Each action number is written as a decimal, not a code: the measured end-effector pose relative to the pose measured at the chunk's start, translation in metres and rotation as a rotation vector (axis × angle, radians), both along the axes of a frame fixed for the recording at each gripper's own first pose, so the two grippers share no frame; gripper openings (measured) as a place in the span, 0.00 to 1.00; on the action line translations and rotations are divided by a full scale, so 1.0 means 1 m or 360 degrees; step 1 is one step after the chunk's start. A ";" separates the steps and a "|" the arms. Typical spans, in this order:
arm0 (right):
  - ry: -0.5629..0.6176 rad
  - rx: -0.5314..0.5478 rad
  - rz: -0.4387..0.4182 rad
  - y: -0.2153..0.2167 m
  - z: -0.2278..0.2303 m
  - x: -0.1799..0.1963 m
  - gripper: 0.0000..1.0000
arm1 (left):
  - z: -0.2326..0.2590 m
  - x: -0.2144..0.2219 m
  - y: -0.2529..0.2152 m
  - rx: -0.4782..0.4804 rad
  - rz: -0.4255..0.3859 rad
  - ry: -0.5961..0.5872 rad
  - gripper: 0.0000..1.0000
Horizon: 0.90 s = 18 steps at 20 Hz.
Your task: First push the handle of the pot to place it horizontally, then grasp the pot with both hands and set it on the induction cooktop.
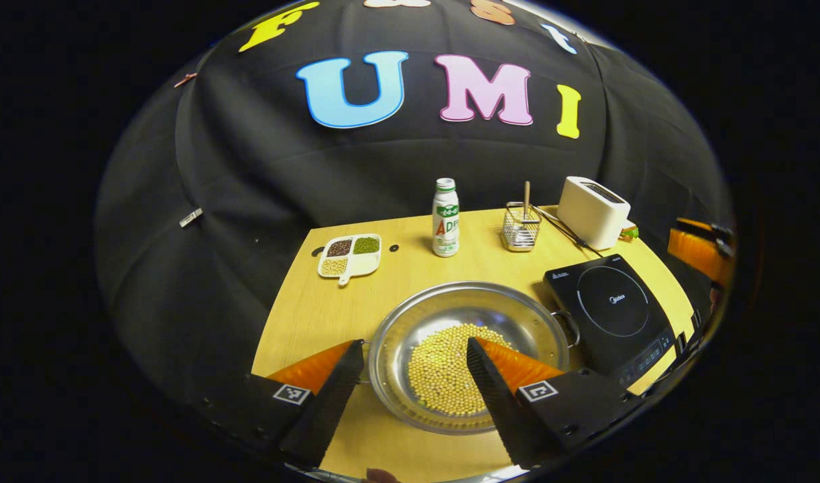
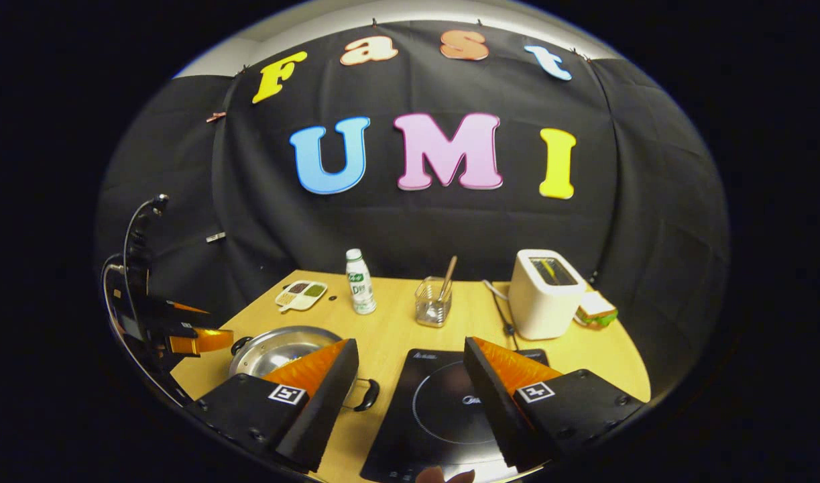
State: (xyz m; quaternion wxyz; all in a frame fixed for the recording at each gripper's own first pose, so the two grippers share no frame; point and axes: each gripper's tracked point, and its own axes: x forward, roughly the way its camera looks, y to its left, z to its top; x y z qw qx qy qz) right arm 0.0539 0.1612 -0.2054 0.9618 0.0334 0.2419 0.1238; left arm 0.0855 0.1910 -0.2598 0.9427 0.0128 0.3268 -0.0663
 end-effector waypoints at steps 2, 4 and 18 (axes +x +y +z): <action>0.0113 0.0005 0.0033 0.018 -0.026 -0.002 0.98 | -0.019 0.001 0.024 -0.0027 0.0019 0.0048 0.97; 0.0207 0.0016 0.0063 0.034 -0.047 -0.002 0.98 | -0.038 0.002 0.043 -0.0037 0.0019 0.0116 0.97; 0.0654 -0.0027 -0.0008 0.070 -0.134 0.004 0.99 | -0.139 0.056 0.059 -0.0062 -0.0050 0.0424 0.91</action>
